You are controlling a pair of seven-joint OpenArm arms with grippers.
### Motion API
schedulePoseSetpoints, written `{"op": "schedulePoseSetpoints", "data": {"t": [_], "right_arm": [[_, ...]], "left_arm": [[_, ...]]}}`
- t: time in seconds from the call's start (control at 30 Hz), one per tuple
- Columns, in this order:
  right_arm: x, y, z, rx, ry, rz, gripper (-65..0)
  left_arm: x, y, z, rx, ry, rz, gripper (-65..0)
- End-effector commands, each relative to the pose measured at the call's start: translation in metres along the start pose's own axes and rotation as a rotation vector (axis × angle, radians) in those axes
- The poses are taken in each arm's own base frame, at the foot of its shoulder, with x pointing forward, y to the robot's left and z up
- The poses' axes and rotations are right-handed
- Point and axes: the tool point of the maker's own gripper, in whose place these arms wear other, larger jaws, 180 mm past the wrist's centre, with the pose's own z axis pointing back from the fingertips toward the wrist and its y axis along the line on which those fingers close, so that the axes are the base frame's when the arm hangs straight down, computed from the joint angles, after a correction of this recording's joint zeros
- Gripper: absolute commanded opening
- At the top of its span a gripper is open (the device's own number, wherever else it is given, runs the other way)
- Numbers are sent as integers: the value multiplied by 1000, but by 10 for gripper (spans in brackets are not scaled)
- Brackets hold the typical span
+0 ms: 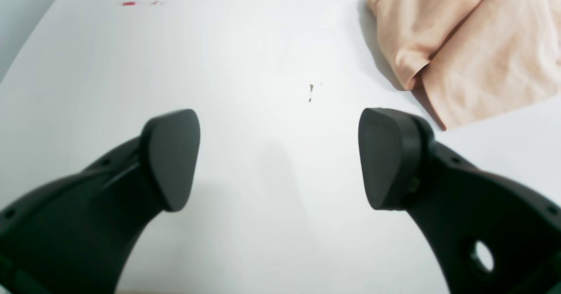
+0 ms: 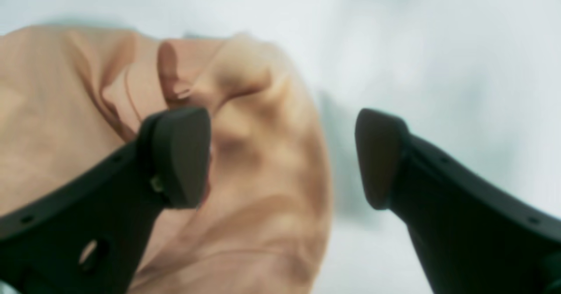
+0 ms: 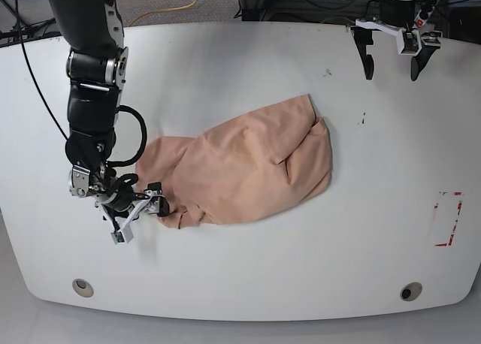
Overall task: Fold the T-shirt properly
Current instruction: 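Reach the right gripper to the crumpled peach T-shirt and grasp its edge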
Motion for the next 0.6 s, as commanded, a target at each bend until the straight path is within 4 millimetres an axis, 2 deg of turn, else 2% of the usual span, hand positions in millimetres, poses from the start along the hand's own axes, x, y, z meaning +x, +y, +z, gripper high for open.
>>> {"op": "schedulePoseSetpoints", "data": {"t": [0.0, 0.17, 0.33, 0.57], "right_arm": [[25, -6, 0, 9, -76, -22, -154], [14, -6, -9, 22, -84, -69, -154], [1, 13, -21, 51, -50, 3, -154], [1, 33, -29, 82, -49, 14, -173]], "left_arm": [[10, 2, 2, 3, -36, -6, -121], [14, 2, -2, 4, -53, -8, -121], [16, 2, -4, -4, -59, -18, -121], [18, 3, -6, -24, -62, -42, -121]]}}
